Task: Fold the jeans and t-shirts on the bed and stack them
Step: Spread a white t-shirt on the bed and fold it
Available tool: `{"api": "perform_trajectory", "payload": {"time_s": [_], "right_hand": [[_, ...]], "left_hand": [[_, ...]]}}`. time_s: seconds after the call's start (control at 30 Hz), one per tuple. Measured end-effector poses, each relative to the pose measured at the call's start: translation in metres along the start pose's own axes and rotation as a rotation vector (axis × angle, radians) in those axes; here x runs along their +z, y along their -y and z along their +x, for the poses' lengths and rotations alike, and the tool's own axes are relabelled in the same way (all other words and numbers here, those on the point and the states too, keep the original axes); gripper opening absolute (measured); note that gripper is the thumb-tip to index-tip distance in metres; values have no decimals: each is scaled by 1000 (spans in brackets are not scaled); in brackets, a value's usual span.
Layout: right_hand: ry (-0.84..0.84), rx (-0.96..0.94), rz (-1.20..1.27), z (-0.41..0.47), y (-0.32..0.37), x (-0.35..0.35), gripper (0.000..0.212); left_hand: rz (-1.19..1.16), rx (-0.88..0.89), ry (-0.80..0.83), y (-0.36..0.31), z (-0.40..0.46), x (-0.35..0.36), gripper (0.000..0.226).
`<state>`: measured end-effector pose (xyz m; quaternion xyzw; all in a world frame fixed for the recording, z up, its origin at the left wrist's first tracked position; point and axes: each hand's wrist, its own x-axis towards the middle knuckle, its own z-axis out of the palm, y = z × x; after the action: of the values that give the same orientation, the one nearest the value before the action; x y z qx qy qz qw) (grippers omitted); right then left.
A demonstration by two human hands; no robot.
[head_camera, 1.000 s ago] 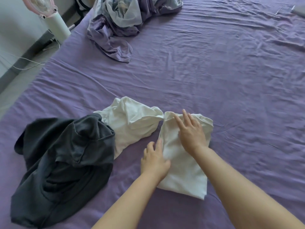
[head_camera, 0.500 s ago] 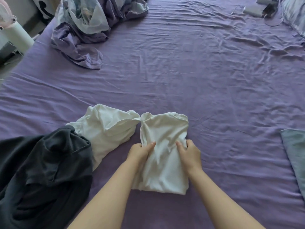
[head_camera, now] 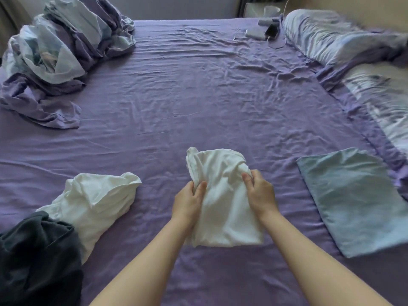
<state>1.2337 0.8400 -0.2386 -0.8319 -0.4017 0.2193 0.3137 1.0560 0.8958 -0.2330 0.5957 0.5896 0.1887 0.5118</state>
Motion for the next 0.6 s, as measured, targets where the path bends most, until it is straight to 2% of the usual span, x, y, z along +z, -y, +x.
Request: {"api": "perform_trajectory", "payload": {"time_s": [0.1,0.33,0.6], "right_hand": [[-42,-15,-14,3,-23,-38,25],[-69,-20,-47,28,-117,-164,23],[-76,23,-80,73,-218,-271,25]], "left_hand": [[20,49,-20,-20,-9,36,35],[-38,130,56,-87,-32,169,33],[-92,87,111,-147,-41,311,31]]}}
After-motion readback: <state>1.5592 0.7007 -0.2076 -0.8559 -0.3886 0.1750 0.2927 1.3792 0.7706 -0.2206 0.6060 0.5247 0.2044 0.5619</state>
